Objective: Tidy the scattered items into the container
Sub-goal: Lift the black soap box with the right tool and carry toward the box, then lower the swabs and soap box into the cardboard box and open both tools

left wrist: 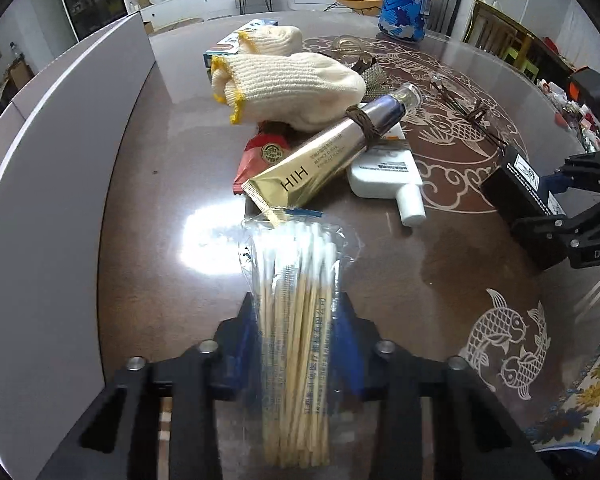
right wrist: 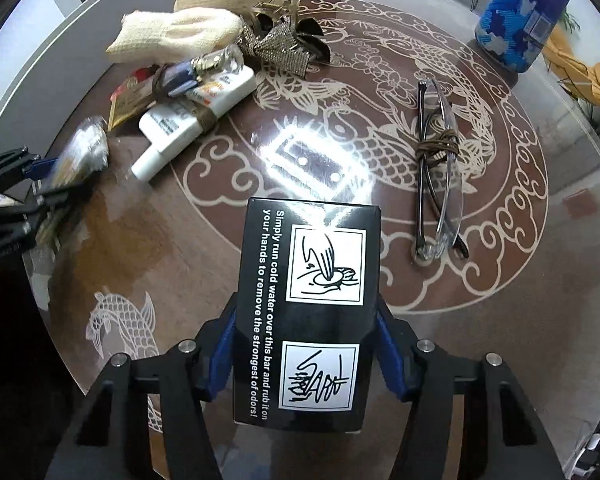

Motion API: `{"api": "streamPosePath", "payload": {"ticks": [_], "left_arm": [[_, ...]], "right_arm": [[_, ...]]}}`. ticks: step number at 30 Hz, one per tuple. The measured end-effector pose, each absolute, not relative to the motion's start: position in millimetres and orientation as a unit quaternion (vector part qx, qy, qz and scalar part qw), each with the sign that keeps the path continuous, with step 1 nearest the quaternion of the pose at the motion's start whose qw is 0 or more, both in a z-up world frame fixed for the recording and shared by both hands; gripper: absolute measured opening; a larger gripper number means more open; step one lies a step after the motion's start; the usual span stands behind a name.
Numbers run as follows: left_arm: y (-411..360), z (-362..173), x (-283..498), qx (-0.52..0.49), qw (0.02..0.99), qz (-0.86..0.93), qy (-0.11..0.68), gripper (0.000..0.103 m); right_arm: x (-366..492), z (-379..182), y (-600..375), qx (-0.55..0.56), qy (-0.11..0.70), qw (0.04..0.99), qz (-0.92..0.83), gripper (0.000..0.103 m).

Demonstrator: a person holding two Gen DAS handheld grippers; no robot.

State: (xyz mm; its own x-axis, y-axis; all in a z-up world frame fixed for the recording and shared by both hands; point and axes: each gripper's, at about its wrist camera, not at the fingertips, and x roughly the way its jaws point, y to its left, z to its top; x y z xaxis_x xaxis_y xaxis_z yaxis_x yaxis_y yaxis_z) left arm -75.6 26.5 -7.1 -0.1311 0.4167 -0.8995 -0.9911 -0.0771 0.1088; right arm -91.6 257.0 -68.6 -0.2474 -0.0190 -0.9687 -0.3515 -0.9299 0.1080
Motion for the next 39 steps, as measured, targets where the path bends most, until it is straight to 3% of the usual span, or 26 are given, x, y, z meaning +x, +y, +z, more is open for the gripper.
{"api": "streamPosePath", "payload": {"ticks": [12,26,34,39], "left_arm": [[-21.2,45.1,-73.2,-0.321,0.596,0.647,0.352,0.035],[-63.9,159.5,-231.1,-0.32,0.54,0.729,0.273,0.035],[-62.9,153.1,-332.4,-0.356,0.471,0.772,0.234,0.035],[-55.8,127.6,-370.1,-0.381,0.444,0.779,0.225,0.035]], "right_arm": [[-84.9,-15.6,226.3,-0.571,0.138,0.089,0.804,0.06],[-233.8,72.0,134.0,-0.523,0.077,0.013,0.849,0.06],[-356.4,124.0,76.9,-0.461,0.067,-0.028,0.884,0.06],[-413.4,114.5,47.2,-0.432,0.075,-0.043,0.898,0.06]]}}
